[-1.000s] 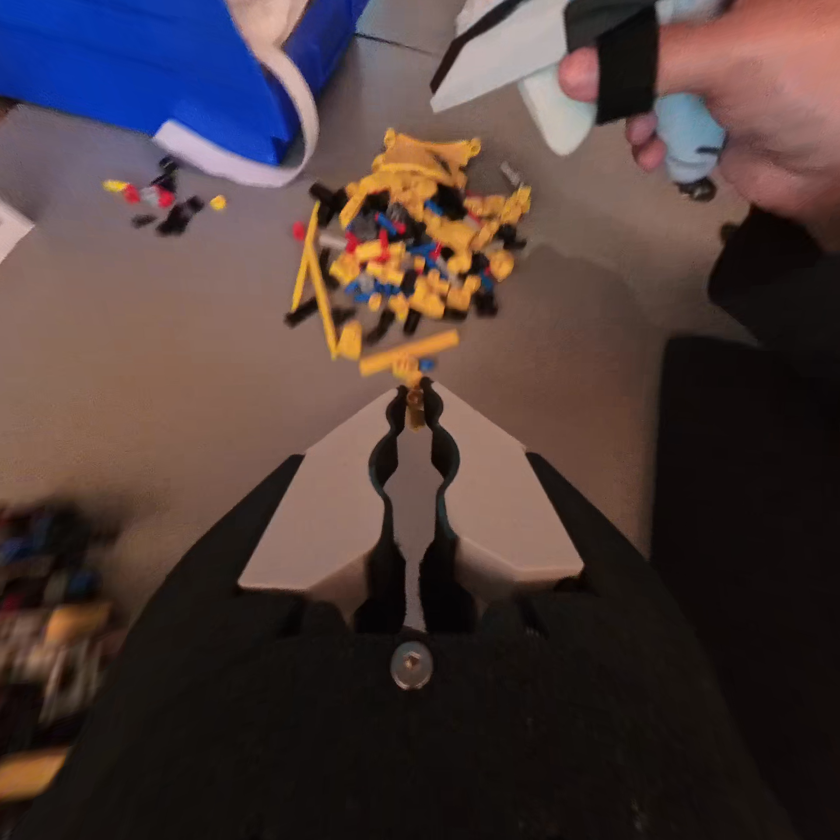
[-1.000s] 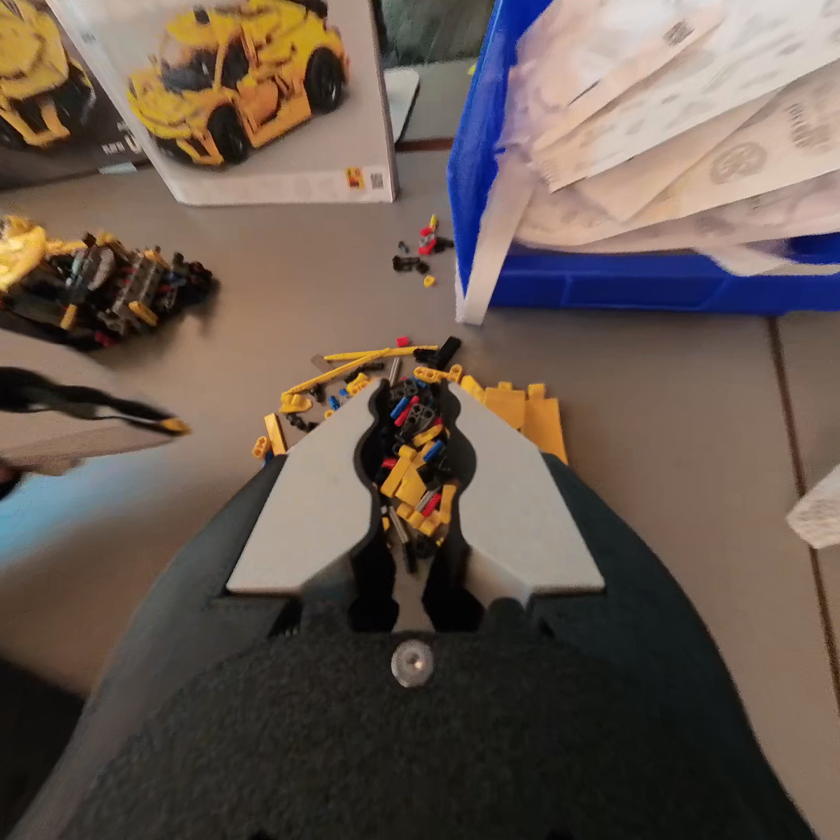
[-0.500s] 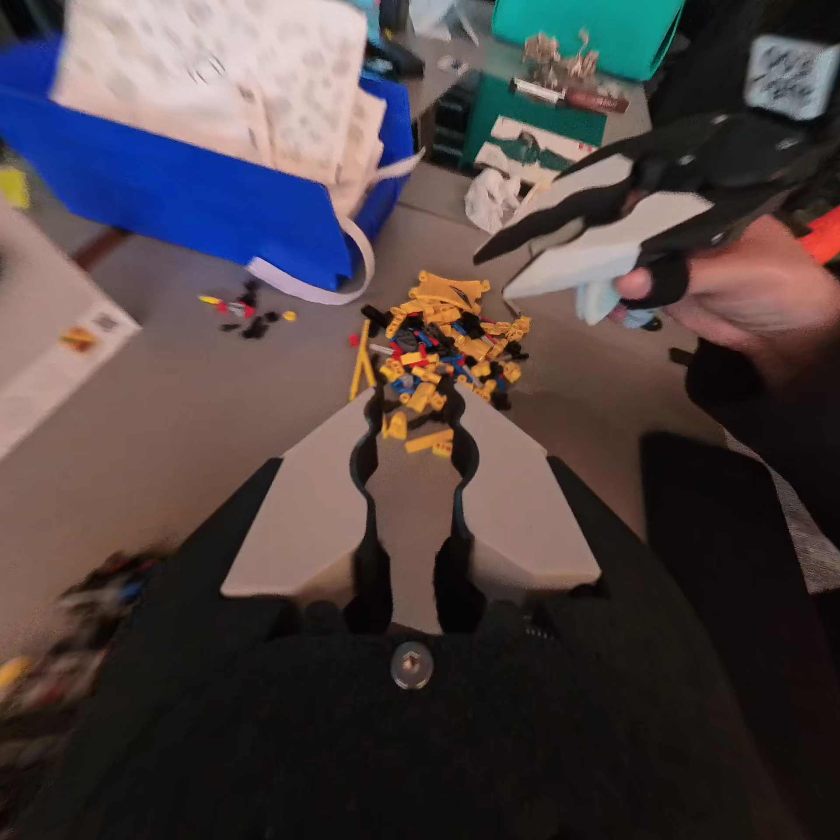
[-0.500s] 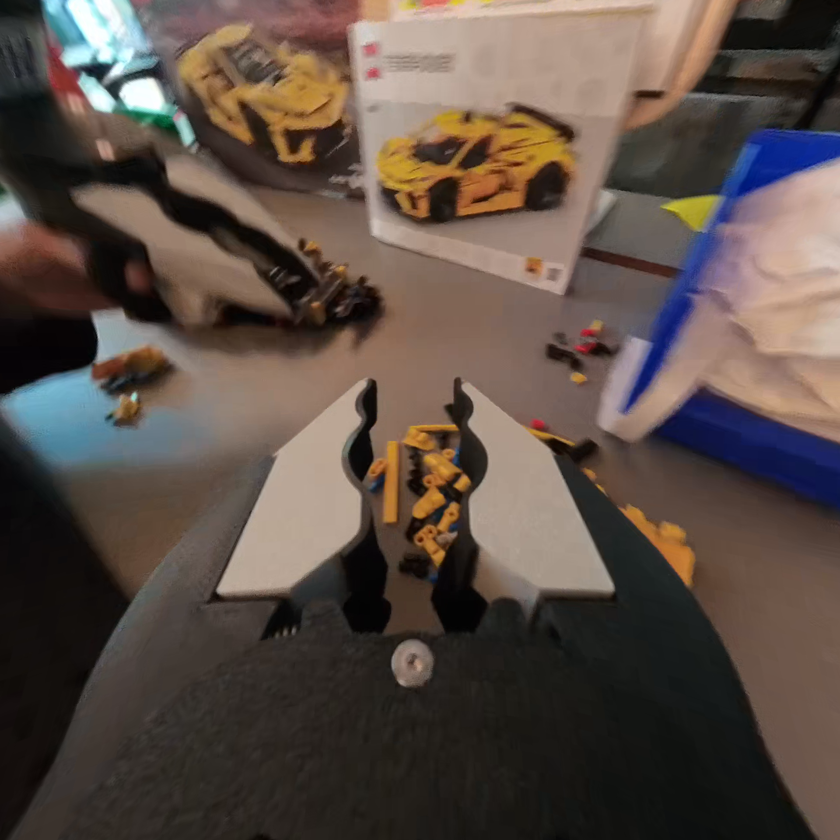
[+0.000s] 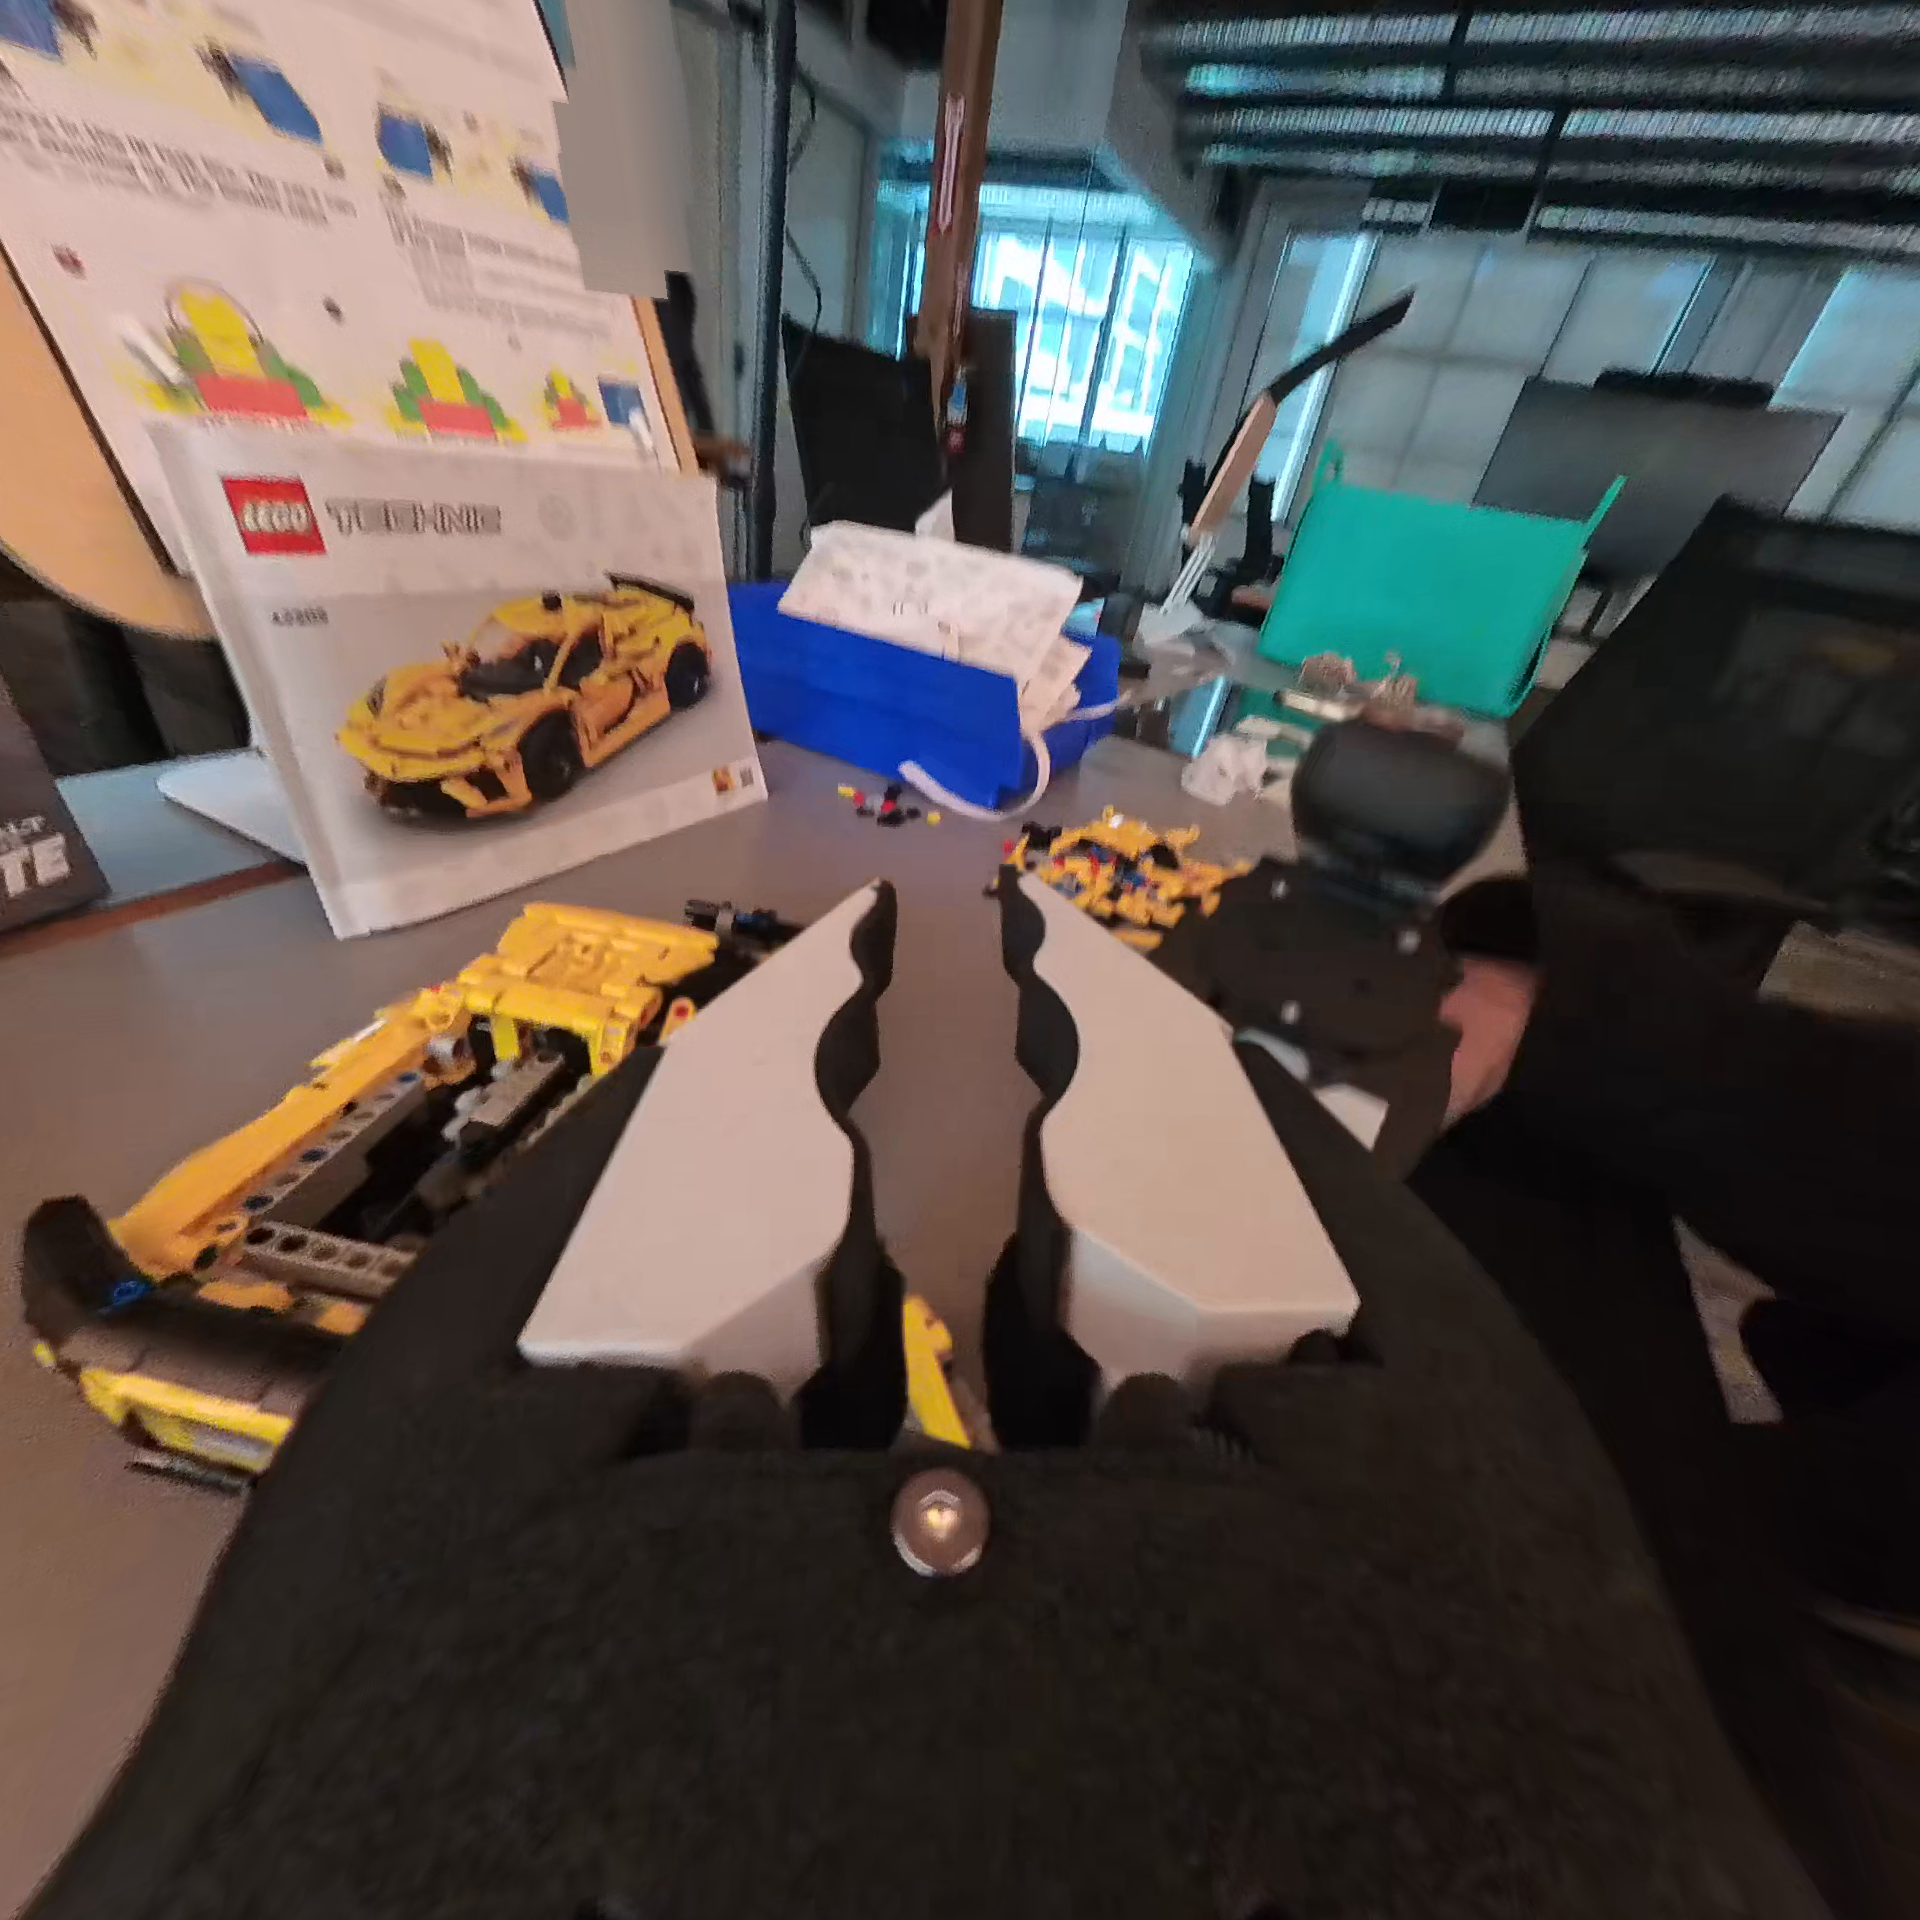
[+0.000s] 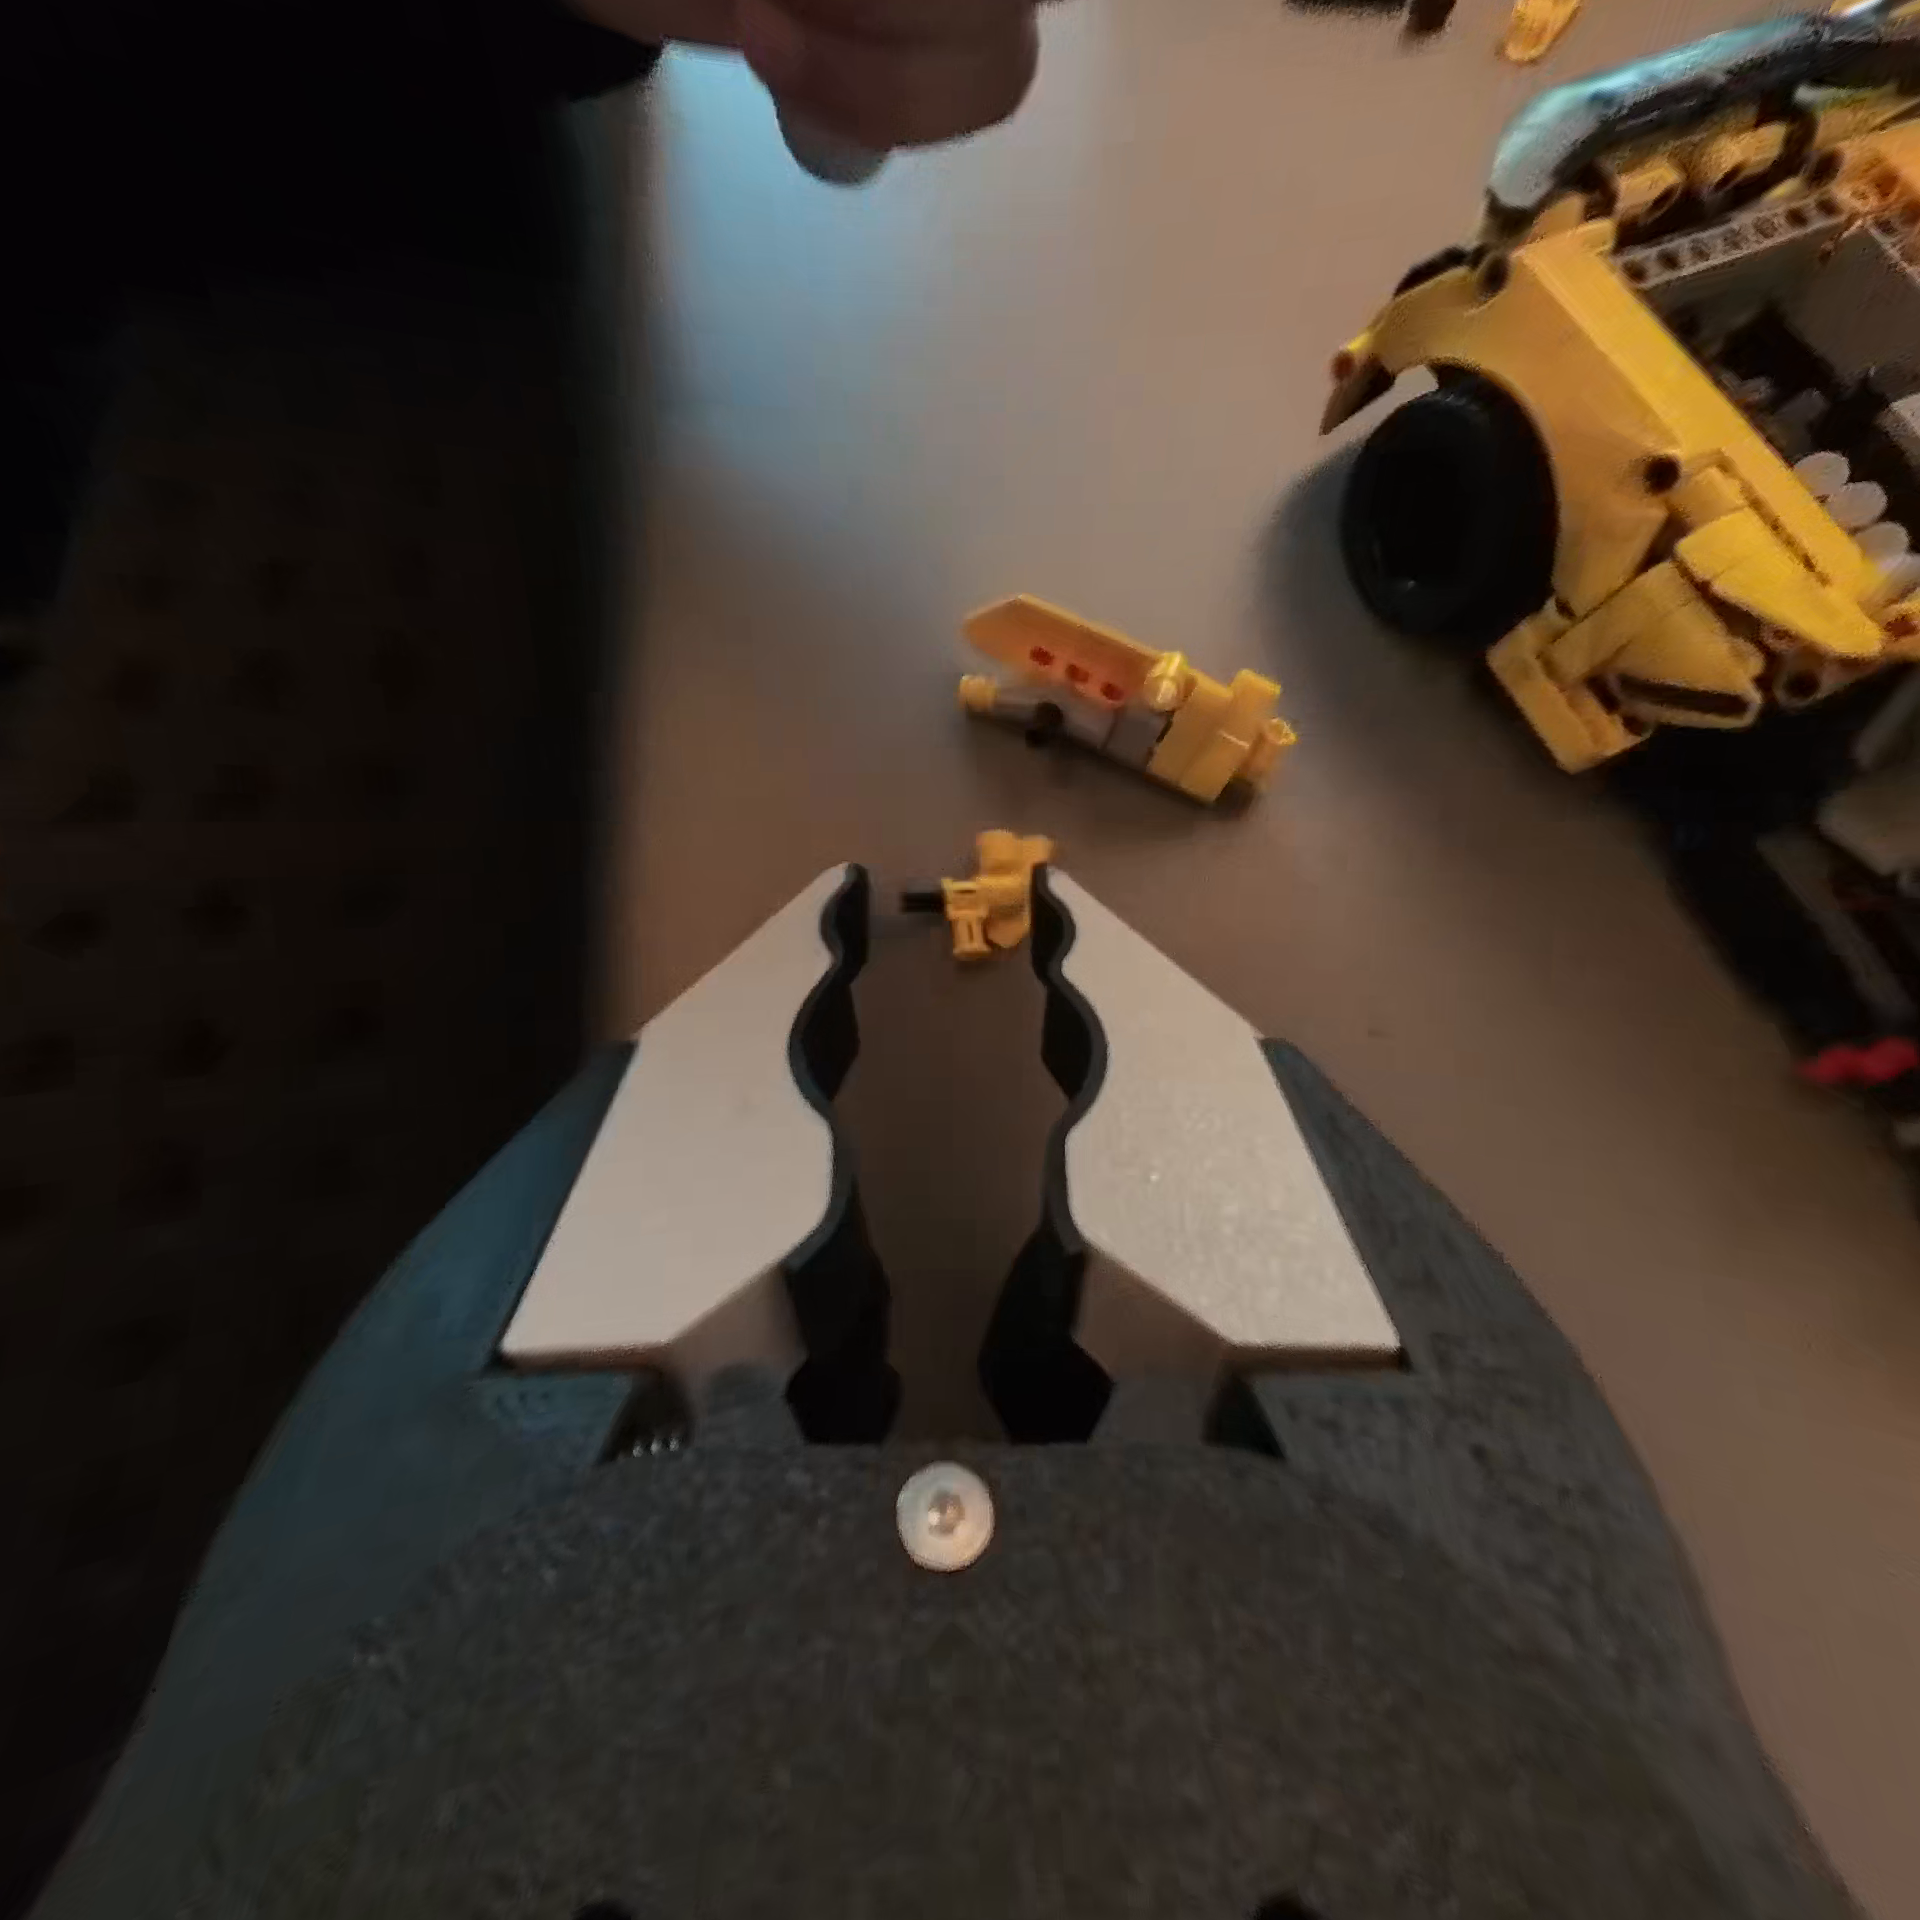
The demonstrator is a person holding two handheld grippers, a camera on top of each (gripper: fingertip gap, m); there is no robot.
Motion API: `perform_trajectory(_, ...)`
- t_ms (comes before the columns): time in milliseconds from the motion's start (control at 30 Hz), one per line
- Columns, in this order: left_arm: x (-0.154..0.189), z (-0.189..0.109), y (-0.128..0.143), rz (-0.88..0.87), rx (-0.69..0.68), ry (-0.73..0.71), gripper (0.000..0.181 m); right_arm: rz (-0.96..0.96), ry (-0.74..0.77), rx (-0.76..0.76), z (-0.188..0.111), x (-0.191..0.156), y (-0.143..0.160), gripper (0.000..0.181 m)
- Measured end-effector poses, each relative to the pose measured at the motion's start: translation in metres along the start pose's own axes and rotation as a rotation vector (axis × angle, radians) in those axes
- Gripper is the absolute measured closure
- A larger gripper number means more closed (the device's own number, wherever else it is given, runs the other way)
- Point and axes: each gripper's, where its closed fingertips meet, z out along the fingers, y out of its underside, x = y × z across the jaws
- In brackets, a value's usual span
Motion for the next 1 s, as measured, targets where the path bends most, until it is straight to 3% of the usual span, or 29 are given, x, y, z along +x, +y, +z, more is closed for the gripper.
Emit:
perform_trajectory(167, 0.007, -0.002, 0.013, -0.066, -0.085, 0.037, 0.162, -0.108, 0.102, 0.008, -0.002, 0.004, -0.003, 0.157)
perform_trajectory(400, 0.019, -0.001, 0.047, -0.182, -0.278, 0.11, 0.161, -0.068, 0.108, -0.024, -0.003, 0.007, 0.006, 0.162)
perform_trajectory(533, 0.029, -0.004, 0.069, -0.278, -0.393, 0.184, 0.158, -0.253, 0.231, 0.095, -0.024, 0.008, -0.025, 0.162)
perform_trajectory(667, 0.048, -0.005, 0.077, -0.326, -0.447, 0.287, 0.157, -0.448, 0.379, 0.13, -0.042, 0.005, -0.049, 0.163)
perform_trajectory(833, 0.058, -0.008, 0.077, -0.373, -0.452, 0.359, 0.167, -0.51, 0.371, 0.11, -0.042, -0.002, -0.051, 0.163)
perform_trajectory(1000, 0.057, -0.007, 0.079, -0.377, -0.456, 0.36, 0.166, -0.543, 0.394, 0.1, -0.044, -0.001, -0.051, 0.163)
